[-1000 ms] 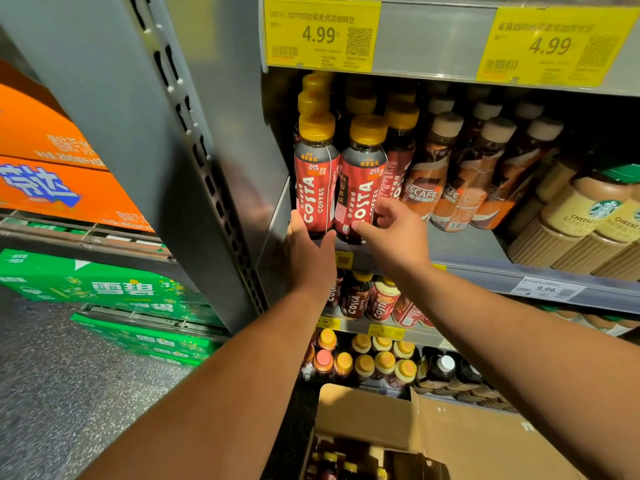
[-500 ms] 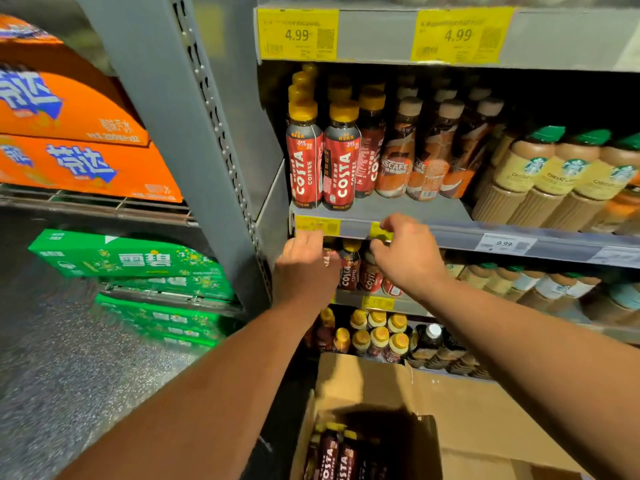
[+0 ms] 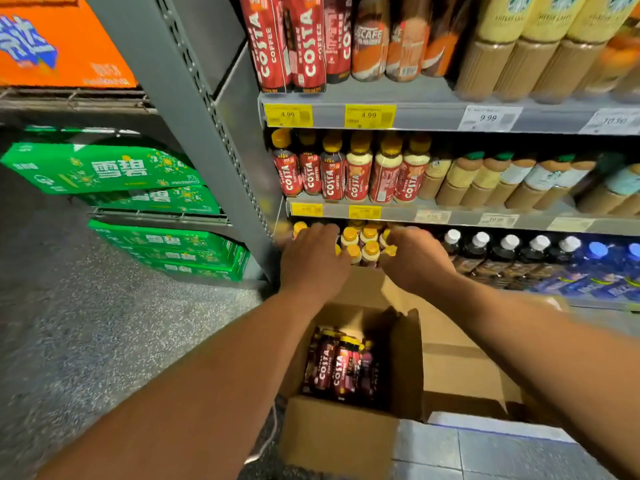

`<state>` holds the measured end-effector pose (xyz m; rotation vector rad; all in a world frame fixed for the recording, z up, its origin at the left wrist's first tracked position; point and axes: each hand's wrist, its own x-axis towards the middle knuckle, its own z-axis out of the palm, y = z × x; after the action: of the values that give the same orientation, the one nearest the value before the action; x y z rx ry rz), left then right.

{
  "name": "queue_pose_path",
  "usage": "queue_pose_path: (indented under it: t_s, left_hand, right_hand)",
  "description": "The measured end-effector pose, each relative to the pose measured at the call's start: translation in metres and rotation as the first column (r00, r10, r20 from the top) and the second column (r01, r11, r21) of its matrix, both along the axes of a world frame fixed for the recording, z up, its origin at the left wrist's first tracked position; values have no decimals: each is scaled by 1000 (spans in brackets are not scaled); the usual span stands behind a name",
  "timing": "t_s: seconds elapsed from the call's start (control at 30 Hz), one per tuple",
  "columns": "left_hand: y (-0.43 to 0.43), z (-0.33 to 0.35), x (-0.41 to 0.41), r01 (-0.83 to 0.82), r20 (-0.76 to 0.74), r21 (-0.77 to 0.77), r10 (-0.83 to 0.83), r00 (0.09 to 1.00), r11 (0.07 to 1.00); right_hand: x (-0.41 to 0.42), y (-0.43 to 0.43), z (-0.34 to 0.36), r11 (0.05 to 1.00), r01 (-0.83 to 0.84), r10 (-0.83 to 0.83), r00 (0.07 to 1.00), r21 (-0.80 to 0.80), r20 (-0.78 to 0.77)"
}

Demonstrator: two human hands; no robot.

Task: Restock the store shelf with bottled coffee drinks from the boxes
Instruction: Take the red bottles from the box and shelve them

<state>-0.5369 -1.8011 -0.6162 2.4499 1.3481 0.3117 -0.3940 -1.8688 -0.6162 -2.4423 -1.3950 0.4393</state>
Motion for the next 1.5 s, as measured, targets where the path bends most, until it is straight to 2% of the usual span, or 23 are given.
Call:
queue_pose_path:
  t_s: [0.17,0.33,0.63,0.8,0.93,1.1,1.23,1.37,1.5]
  left_hand:
    - [-23,-55,-22,39,-67,-60,-43,997,997]
    - [-43,-111,-43,57,-99,-152,-73,992,987]
    - [-65,-242,-57,78,-165,-202,-113,980,976]
    - [-71,-327,-55,27,-234,-275,-94,968,961]
    - [-68,-378,-55,-69,-302,-341,-40,953,937]
    - [-63,-424,-59,-250,-389,-472,55,919,846]
    - [-62,-447,-62,-266,-385,-542,46,922,797]
    - [-59,-460,-60,-355,-377,-599,139,916,718]
    - [-57,-472,-61,-419,-380,-664,203,903,619]
  right_hand:
    - [-20,-26,-56,997,25,-32,995,-72,-93]
    - [-42,-44,-111,979,149,-178,958,-140,-224]
    - [-75,-72,-228,949,195,-267,916,-249,-299]
    - [-83,-80,-312,944,174,-264,908,-279,-327]
    - [-87,-73,-370,915,194,-322,881,-354,-347]
    - [-100,-62,-420,844,205,-428,814,-496,-393]
    - [-105,-57,-444,784,206,-518,736,-586,-435]
    - [-107,-57,-457,731,252,-609,660,-634,-440]
    - [-108,-59,-468,723,248,-635,606,-645,-480]
